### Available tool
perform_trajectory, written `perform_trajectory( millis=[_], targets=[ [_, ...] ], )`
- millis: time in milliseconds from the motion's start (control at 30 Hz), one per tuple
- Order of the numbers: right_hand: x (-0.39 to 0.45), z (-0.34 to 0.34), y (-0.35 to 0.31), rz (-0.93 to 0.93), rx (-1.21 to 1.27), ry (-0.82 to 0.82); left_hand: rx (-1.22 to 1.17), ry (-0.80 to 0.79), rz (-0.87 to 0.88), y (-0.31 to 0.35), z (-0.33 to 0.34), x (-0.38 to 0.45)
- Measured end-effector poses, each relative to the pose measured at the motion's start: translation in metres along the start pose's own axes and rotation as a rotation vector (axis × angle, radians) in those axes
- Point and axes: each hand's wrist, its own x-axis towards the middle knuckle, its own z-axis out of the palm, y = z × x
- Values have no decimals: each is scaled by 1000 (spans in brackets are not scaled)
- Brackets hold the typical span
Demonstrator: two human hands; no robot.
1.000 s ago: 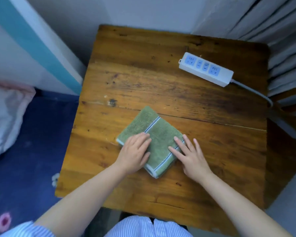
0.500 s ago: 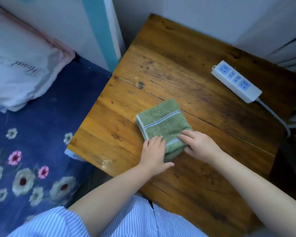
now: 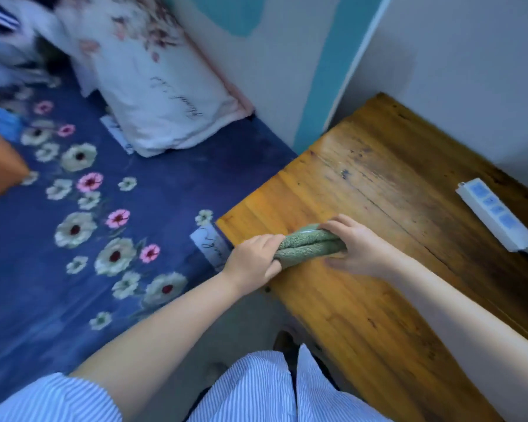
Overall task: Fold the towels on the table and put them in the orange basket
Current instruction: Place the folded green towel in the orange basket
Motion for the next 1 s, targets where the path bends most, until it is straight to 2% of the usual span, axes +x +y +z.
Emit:
perform_trajectory(
  millis=[167,333,500,667,733,767,833,1000],
  targets=[
    [40,32,-108,-134,-121,-12,-52,-119,-225,-59,-58,-104],
    [81,71,-227,-311,-247,-15,43,-90,-374,-121,-101,-205],
    [127,99,-320,-380,-255,-74,30,-67,-548,-185,-130,-269],
    [190,112,-392,-440,-322,-137,-8,-82,-669,-255,-160,-299],
    [212,112,-415,-433,-328,-213,-57,-107,-713,-278,-173,-303],
    [265,111,-460,-482,-341,-230,-59,-70,-752,-328,-203,-310],
    [272,107,-469,-457,-352,-266,-100,-83,-769,-340,-209,-309],
    [374,101,-561,-554,-376,-311,-178,23,-907,-435,-267,-325]
  ],
)
